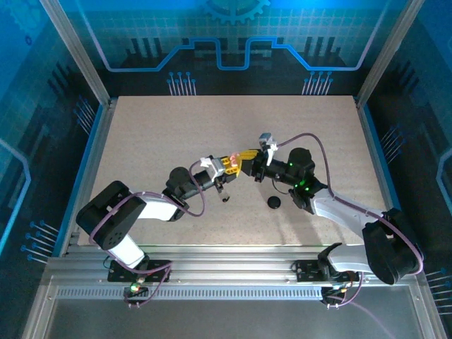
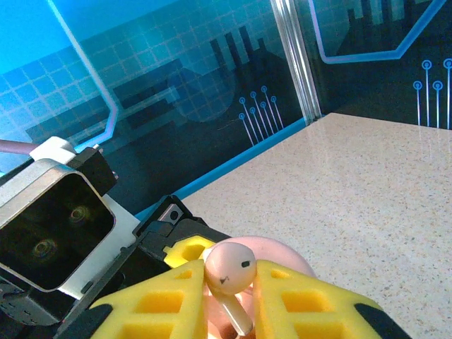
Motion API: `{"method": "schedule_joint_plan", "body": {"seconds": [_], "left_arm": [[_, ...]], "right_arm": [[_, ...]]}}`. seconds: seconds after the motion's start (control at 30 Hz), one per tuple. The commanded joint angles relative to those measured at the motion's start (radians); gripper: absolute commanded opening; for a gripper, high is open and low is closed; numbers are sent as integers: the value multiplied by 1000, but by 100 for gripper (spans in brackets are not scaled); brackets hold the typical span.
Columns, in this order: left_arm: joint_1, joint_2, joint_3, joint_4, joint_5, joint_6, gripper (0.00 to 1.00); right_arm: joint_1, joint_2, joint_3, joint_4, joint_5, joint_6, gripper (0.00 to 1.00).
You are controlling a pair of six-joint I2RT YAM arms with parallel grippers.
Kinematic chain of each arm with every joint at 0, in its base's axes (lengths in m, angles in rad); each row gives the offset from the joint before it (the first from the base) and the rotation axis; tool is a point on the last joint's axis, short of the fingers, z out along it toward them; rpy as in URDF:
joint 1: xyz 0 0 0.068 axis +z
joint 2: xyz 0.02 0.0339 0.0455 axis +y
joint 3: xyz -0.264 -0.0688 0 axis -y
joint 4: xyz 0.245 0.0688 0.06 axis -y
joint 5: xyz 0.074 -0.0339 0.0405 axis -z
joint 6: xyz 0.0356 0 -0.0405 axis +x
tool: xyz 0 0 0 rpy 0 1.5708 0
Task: Insert wireless bluetooth earbuds into charging case
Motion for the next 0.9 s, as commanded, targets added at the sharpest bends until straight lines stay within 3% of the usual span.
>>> {"method": "schedule_joint_plan", "body": {"seconds": [0.0, 0.43, 0.57, 0.87], "left_arm": [[-10, -38, 28, 44, -18, 22, 16], [-11, -19, 33, 43, -35, 19, 16], [-11, -26, -1, 43, -100, 38, 16], [-10, -86, -147, 42, -184, 60, 15]], "right_arm": [[16, 2, -9, 8, 14, 7, 21], [21, -34, -4, 2, 12, 2, 21], [2, -83, 0, -116, 26, -29, 22], [-39, -149, 24, -522, 95, 81, 23]]}}
